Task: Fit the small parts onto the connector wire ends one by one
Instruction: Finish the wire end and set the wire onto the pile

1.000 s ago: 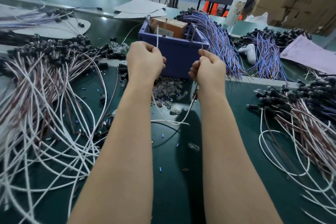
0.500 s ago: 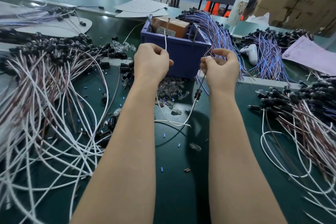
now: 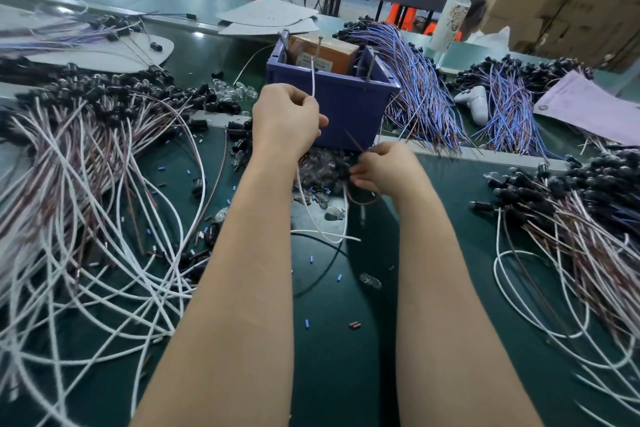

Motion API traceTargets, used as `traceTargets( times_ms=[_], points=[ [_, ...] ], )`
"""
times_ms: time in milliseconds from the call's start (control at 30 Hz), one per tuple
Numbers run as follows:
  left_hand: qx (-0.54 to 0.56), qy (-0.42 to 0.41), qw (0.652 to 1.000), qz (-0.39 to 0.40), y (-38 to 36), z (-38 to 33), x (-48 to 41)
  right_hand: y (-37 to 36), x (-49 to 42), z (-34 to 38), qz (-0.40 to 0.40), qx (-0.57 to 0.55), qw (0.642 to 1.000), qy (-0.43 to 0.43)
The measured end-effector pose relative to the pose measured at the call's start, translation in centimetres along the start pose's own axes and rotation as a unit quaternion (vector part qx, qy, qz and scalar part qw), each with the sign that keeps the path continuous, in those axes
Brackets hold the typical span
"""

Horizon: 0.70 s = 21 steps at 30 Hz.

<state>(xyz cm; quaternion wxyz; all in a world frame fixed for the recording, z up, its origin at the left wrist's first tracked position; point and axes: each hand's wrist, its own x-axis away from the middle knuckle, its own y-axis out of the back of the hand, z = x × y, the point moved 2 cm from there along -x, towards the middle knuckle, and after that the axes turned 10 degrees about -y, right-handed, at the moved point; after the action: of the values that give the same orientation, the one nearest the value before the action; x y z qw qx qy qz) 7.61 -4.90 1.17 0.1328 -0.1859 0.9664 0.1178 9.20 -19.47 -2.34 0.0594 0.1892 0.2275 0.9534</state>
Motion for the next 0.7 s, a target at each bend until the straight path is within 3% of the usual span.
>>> traceTargets(
  times_ms=[100, 200, 300, 433, 700],
  points=[
    [-0.003, -0.002, 1.0, -0.001, 0.0, 0.1, 0.0, -1.0, 0.5, 0.1, 0.042, -0.088, 0.995, 0.002],
    [-0.002, -0.002, 1.0, 0.0, 0.0, 0.1, -0.1, -0.2, 0.1, 0.4, -0.049, -0.065, 0.993, 0.083],
    [-0.005, -0.002, 1.0, 0.001, -0.2, 0.1, -0.1, 0.1, 0.6, 1.1, -0.09, -0.141, 0.974, 0.155],
    [-0.007, -0.005, 1.0, 0.003, -0.1, 0.1, -0.1, -0.4, 1.1, 1.5, -0.083, -0.2, 0.963, 0.163],
    [-0.02, -0.014, 1.0, 0.014, 0.0, 0.0, 0.1, -0.4, 1.2, 1.9, -0.076, -0.211, 0.957, 0.181]
  ],
)
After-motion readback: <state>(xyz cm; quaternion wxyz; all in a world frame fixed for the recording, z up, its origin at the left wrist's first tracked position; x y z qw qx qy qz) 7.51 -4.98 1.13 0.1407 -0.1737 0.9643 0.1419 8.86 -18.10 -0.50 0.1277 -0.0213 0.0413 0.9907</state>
